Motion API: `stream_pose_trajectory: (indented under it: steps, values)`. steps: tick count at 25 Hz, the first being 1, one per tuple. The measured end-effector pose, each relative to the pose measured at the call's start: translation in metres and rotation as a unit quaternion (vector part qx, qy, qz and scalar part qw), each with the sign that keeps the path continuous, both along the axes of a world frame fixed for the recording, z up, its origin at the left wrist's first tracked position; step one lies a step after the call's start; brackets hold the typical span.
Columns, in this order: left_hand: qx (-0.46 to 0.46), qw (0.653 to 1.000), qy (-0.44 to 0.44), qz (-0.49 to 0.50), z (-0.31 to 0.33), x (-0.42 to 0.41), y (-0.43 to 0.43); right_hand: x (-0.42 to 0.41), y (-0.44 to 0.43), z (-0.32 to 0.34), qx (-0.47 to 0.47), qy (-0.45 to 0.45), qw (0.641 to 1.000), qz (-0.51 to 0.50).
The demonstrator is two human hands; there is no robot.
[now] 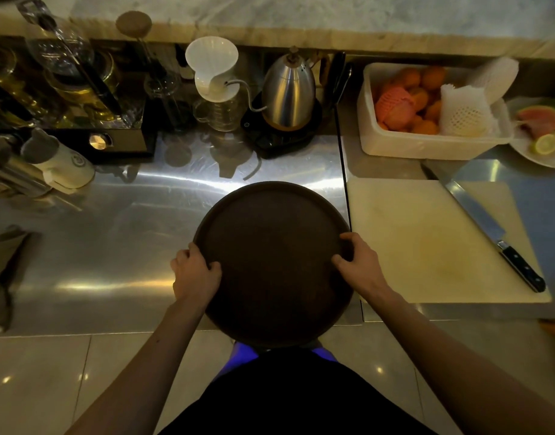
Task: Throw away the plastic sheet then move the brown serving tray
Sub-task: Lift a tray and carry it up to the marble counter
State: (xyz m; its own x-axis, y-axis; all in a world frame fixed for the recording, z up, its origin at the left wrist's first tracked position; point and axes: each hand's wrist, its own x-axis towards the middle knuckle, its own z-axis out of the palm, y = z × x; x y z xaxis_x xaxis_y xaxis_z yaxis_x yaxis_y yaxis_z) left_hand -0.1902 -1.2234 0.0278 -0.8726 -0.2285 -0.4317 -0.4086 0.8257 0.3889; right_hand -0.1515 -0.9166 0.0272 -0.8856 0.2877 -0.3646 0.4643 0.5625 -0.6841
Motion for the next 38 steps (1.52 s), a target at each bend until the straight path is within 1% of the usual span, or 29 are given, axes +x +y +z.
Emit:
stream_pose_trajectory:
  steps: [5,7,10,13,15,18,22,25,30,32,38]
  values:
    - [-0.013,1.000,-0.004,-0.008,-0.004,0.005,-0.003,0.008,-0.010,-0.008,0.024,-0.005,0.999,0.021]
    - [0.003,1.000,-0.002,-0.004,-0.005,0.006,-0.004,0.011,-0.014,-0.010,0.034,-0.003,0.999,0.029]
    - [0.032,0.999,0.027,-0.001,-0.007,0.008,-0.007,0.016,-0.017,-0.013,0.037,-0.002,0.999,0.028]
    - [0.086,0.994,0.074,-0.004,-0.012,0.014,-0.014,0.023,-0.020,-0.016,0.026,0.005,1.000,0.001]
    - [0.102,0.991,0.090,-0.002,-0.015,0.018,-0.017,0.026,-0.022,-0.019,0.017,0.010,1.000,-0.020]
    - [0.086,0.992,0.087,0.014,-0.021,0.021,-0.019,0.030,-0.020,-0.023,0.009,0.009,1.000,-0.026]
    - [0.059,0.993,0.102,0.003,-0.031,0.023,-0.022,0.035,-0.023,-0.033,0.060,0.013,0.998,-0.021]
    - [0.061,0.992,0.106,0.026,-0.039,0.027,-0.023,0.039,-0.028,-0.043,0.097,0.029,0.994,-0.034]
    - [0.057,0.990,0.118,0.056,-0.048,0.031,-0.021,0.042,-0.029,-0.056,0.121,0.073,0.987,-0.075]
    - [0.045,0.991,0.116,0.059,-0.051,0.030,-0.022,0.040,-0.029,-0.058,0.129,0.089,0.985,-0.072]
    - [0.028,0.991,0.113,0.070,-0.057,0.028,-0.026,0.027,-0.031,-0.064,0.153,0.082,0.984,-0.044]
